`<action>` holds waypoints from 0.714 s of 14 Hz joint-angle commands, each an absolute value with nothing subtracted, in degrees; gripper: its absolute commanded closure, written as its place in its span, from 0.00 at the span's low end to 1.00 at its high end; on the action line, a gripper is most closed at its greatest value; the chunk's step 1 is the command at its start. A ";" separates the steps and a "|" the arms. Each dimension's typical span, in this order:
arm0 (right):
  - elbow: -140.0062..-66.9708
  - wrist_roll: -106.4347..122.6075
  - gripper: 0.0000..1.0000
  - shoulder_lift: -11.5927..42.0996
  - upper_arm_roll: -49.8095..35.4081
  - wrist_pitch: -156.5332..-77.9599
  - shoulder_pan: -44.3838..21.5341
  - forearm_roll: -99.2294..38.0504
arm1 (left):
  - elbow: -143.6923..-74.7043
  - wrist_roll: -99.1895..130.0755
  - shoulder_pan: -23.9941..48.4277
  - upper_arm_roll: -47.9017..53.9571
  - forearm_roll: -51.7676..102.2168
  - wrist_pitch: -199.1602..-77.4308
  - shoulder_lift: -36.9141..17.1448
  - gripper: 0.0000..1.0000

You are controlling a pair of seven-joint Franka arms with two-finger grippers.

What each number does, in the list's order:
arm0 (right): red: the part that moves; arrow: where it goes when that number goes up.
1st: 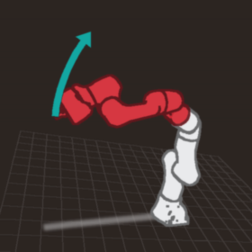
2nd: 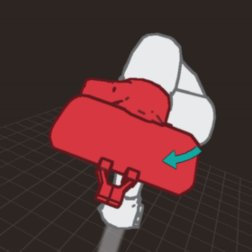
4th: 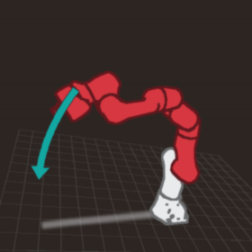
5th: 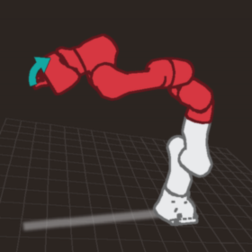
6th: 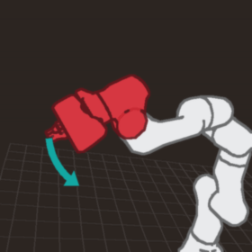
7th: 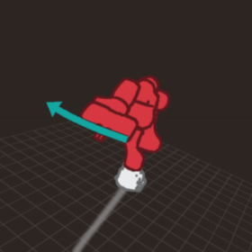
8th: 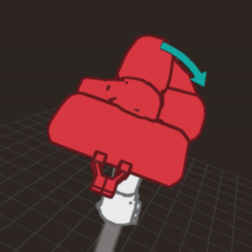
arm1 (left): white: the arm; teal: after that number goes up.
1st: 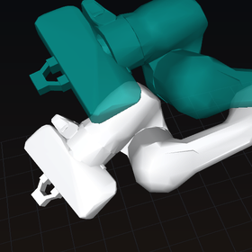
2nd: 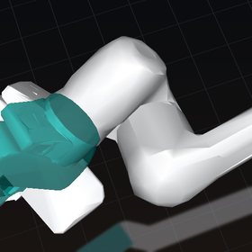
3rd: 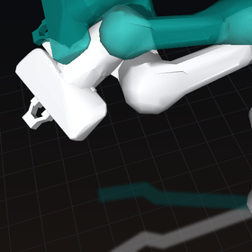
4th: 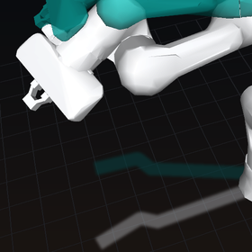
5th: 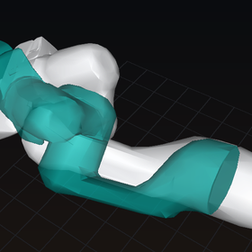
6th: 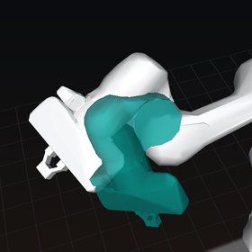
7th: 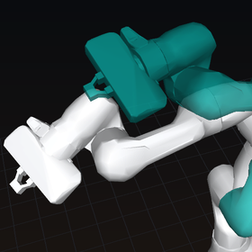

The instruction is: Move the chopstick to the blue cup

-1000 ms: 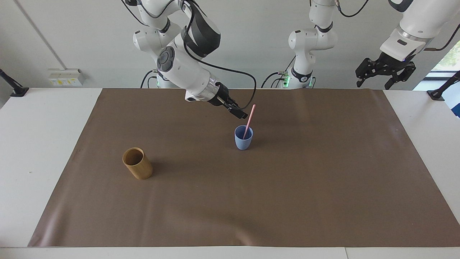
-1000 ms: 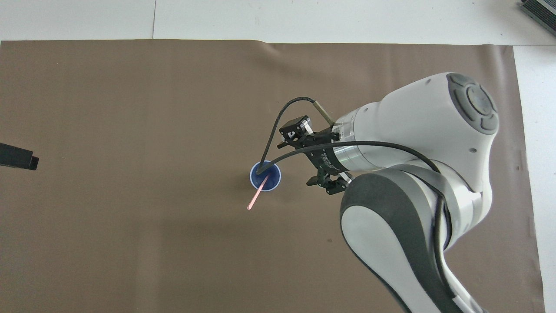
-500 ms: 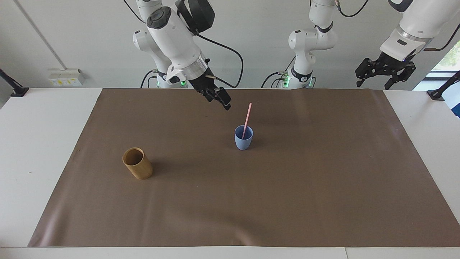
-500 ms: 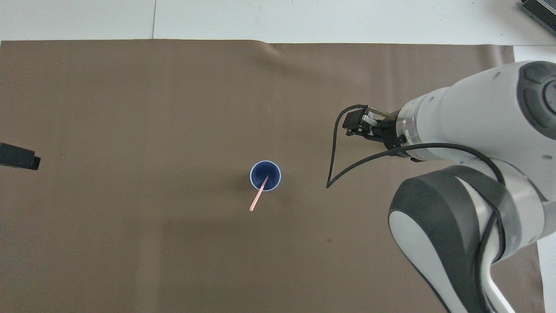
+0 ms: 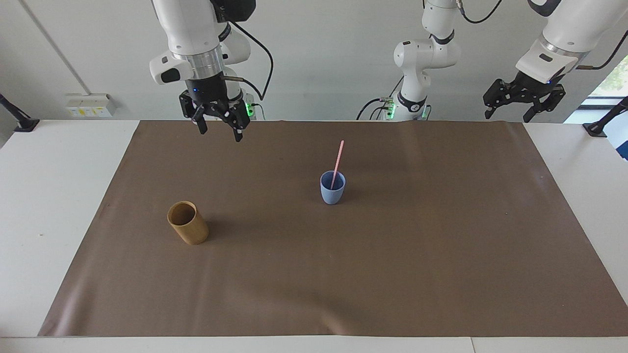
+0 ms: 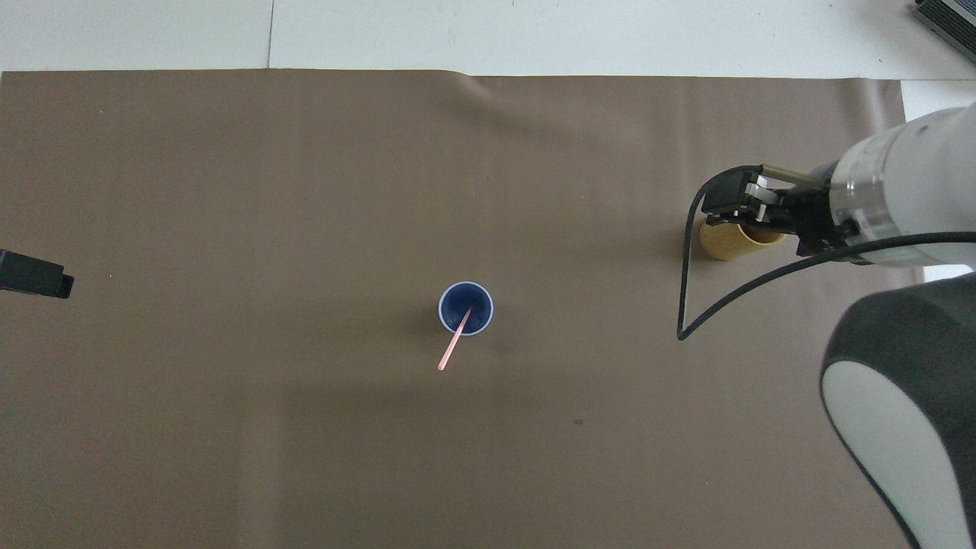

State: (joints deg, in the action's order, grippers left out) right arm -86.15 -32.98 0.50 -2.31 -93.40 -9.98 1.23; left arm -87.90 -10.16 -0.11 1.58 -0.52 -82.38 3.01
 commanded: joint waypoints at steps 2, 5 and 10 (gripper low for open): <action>-84.46 -29.11 0.00 -2.71 -2.64 -90.18 -4.93 0.88 | -89.03 -10.37 0.00 1.32 -0.79 -82.44 4.13 0.00; -84.29 -22.44 0.00 -3.69 -2.11 -86.23 -0.10 1.05 | -89.03 -10.37 0.00 1.32 -0.79 -82.35 4.13 0.00; -87.18 -11.95 0.00 -3.87 -0.35 -85.43 1.41 1.50 | -89.12 -10.46 0.26 1.32 -0.79 -82.18 4.22 0.00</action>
State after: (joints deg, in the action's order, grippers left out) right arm -84.79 -13.79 -4.08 0.11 -85.29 1.13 1.22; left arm -87.90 -10.16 -0.11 1.53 -0.52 -82.37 3.01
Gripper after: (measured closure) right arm 0.000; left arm 0.000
